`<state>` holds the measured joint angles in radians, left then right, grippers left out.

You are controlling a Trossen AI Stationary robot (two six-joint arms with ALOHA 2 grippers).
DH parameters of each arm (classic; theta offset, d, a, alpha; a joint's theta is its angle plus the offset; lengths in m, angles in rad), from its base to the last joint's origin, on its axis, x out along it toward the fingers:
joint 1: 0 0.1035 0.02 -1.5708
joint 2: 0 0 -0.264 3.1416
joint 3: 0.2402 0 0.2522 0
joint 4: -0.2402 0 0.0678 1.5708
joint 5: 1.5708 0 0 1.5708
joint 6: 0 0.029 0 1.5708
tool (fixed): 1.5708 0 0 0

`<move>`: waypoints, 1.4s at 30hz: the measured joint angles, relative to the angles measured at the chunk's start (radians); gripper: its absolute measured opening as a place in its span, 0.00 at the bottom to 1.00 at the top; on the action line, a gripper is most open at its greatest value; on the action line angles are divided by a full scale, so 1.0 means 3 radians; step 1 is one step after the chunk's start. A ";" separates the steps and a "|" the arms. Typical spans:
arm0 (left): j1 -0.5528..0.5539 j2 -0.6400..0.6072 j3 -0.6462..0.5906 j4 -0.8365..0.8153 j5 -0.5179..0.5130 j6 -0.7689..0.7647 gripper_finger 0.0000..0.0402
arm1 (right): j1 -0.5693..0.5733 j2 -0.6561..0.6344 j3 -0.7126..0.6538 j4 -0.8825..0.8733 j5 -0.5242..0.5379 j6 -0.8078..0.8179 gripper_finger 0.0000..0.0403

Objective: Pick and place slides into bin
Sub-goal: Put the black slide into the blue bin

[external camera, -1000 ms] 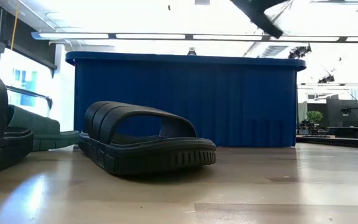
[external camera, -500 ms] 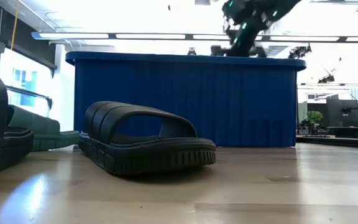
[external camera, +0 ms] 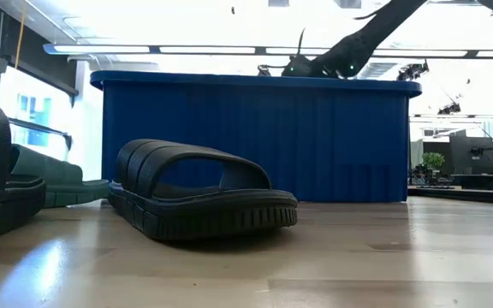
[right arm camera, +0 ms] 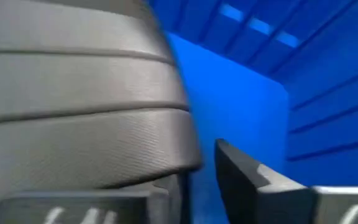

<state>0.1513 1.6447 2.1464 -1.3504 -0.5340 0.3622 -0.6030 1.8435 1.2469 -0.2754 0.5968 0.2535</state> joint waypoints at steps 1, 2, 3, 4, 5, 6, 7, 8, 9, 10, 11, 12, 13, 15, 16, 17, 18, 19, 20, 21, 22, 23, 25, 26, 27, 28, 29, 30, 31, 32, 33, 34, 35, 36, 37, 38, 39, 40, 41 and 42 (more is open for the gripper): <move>-0.0001 0.0000 0.0000 -0.0025 0.0027 -0.0004 0.46 | -0.0012 0.0005 0.0000 -0.0017 0.0045 0.0008 0.25; -0.0001 0.0000 0.0000 -0.0053 0.0054 -0.0010 0.46 | -0.0019 0.0005 0.0000 -0.0040 0.0128 0.0051 0.28; -0.0003 0.0000 0.0000 -0.0076 0.0098 -0.0012 0.46 | -0.0032 0.0005 0.0000 -0.0053 0.0254 0.0127 0.31; -0.0003 0.0000 0.0000 -0.0088 0.0146 -0.0015 0.46 | -0.0040 0.0005 0.0001 -0.0073 0.0387 0.0246 0.34; -0.0003 0.0001 0.0000 -0.0107 0.0184 -0.0038 0.46 | -0.0053 0.0005 0.0001 -0.0098 0.0506 0.0394 0.36; -0.0003 0.0001 0.0000 -0.0133 0.0227 -0.0076 0.46 | -0.0072 0.0005 0.0002 -0.0114 0.0599 0.0565 0.39; -0.0003 0.0001 0.0000 -0.0152 0.0268 -0.0110 0.46 | -0.0083 0.0005 0.0006 -0.0123 0.0667 0.0721 0.41; -0.0003 0.0001 0.0000 -0.0169 0.0307 -0.0133 0.46 | -0.0092 0.0002 0.0006 -0.0144 0.0714 0.0841 0.42; -0.0003 0.0001 0.0000 -0.0188 0.0333 -0.0156 0.46 | -0.0099 0.0002 0.0006 -0.0155 0.0721 0.0927 0.44; -0.0003 0.0001 0.0000 -0.0205 0.0346 -0.0172 0.46 | -0.0100 0.0002 0.0006 -0.0165 0.0720 0.0977 0.45; -0.0003 0.0001 0.0000 -0.0217 0.0348 -0.0178 0.46 | -0.0100 0.0002 0.0006 -0.0167 0.0715 0.0989 0.45; -0.0003 0.0001 0.0000 -0.0225 0.0349 -0.0178 0.46 | -0.0100 0.0002 0.0006 -0.0174 0.0706 0.0986 0.46; -0.0003 0.0001 0.0000 -0.0222 0.0348 -0.0178 0.46 | -0.0100 0.0002 0.0006 -0.0196 0.0686 0.0963 0.46; -0.0003 0.0001 -0.0001 -0.0218 0.0348 -0.0183 0.46 | -0.0100 0.0002 0.0006 -0.0279 0.0629 0.0946 0.45; -0.0003 0.0001 0.0000 -0.0218 0.0349 -0.0184 0.46 | -0.0100 0.0002 0.0006 -0.0318 0.0615 0.0954 0.45; -0.0003 0.0001 0.0000 -0.0218 0.0347 -0.0190 0.46 | -0.0100 0.0002 0.0006 -0.0348 0.0597 0.0979 0.44; -0.0003 0.0001 0.0000 -0.0218 0.0349 -0.0205 0.46 | -0.0100 0.0002 0.0006 -0.0362 0.0566 0.1016 0.44; -0.0003 0.0001 0.0000 -0.0218 0.0348 -0.0222 0.46 | -0.0101 0.0002 0.0006 -0.0348 0.0513 0.1053 0.43; -0.0003 0.0001 0.0000 -0.0218 0.0349 -0.0250 0.46 | -0.0105 0.0002 0.0006 -0.0313 0.0423 0.1073 0.43; -0.0003 0.0001 -0.0001 -0.0218 0.0349 -0.0265 0.46 | -0.0105 0.0002 0.0004 -0.0230 0.0283 0.1042 0.42; -0.0003 0.0001 0.0000 -0.0218 0.0349 -0.0265 0.46 | -0.0108 0.0002 0.0004 -0.0116 0.0135 0.0963 0.41; -0.0003 0.0003 0.0000 -0.0218 0.0349 -0.0266 0.46 | -0.0105 -0.0004 0.0004 -0.0019 0.0041 0.0866 0.41; -0.0003 0.0003 -0.0001 -0.0217 0.0349 -0.0281 0.46 | -0.0085 -0.0008 0.0004 0.0152 -0.0082 0.0751 0.39; -0.0003 0.0003 -0.0001 -0.0218 0.0349 -0.0306 0.46 | -0.0076 -0.0009 0.0004 0.0188 -0.0096 0.0735 0.39; -0.0003 0.0003 -0.0001 -0.0218 0.0349 -0.0341 0.46 | -0.0069 -0.0012 0.0004 0.0185 -0.0109 0.0733 0.38; -0.0003 0.0003 -0.0001 -0.0217 0.0349 -0.0366 0.46 | -0.0063 -0.0013 0.0004 0.0181 -0.0141 0.0727 0.37; -0.0003 0.0003 -0.0001 -0.0218 0.0350 -0.0384 0.46 | -0.0059 -0.0013 0.0004 0.0172 -0.0172 0.0720 0.37; -0.0003 0.0003 -0.0001 -0.0218 0.0349 -0.0399 0.46 | -0.0058 -0.0013 0.0004 0.0141 -0.0174 0.0702 0.36; -0.0003 0.0003 -0.0001 -0.0217 0.0349 -0.0423 0.46 | -0.0049 -0.0015 0.0004 0.0102 -0.0172 0.0697 0.36; -0.0003 0.0003 -0.0001 -0.0218 0.0349 -0.0443 0.46 | -0.0043 -0.0015 0.0004 0.0081 -0.0169 0.0695 0.35; -0.0003 0.0003 -0.0001 -0.0218 0.0350 -0.0449 0.46 | -0.0040 -0.0015 0.0004 0.0077 -0.0173 0.0694 0.35; -0.0003 0.0003 -0.0001 -0.0218 0.0350 -0.0450 0.46 | -0.0040 -0.0015 0.0004 0.0078 -0.0176 0.0686 0.34; -0.0003 0.0003 -0.0001 -0.0217 0.0350 -0.0450 0.46 | -0.0046 -0.0017 0.0004 0.0078 -0.0182 0.0654 0.34; -0.0003 0.0003 -0.0001 -0.0217 0.0350 -0.0450 0.46 | -0.0053 -0.0017 0.0004 0.0066 -0.0180 0.0634 0.34; -0.0003 0.0003 -0.0001 -0.0218 0.0350 -0.0450 0.46 | -0.0059 -0.0017 0.0004 0.0032 -0.0154 0.0632 0.34; -0.0003 0.0003 -0.0001 -0.0217 0.0350 -0.0450 0.46 | -0.0062 -0.0019 0.0004 -0.0017 -0.0098 0.0639 0.34; -0.0003 0.0003 -0.0001 -0.0217 0.0350 -0.0451 0.46 | -0.0062 -0.0028 0.0004 -0.0090 -0.0017 0.0655 0.34; -0.0003 0.0003 -0.0001 -0.0218 0.0350 -0.0451 0.46 | -0.0062 -0.0037 0.0004 -0.0153 0.0090 0.0680 0.34; -0.0003 0.0003 -0.0001 -0.0217 0.0350 -0.0451 0.46 | -0.0062 -0.0042 0.0004 -0.0191 0.0181 0.0717 0.34; -0.0003 0.0003 -0.0001 -0.0217 0.0350 -0.0453 0.46 | -0.0063 -0.0054 0.0004 -0.0236 0.0201 0.0724 0.34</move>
<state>0.1505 1.6455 2.1460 -1.4155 -0.4290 0.2264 -0.6220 1.8272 1.2480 -0.3462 0.6570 0.4707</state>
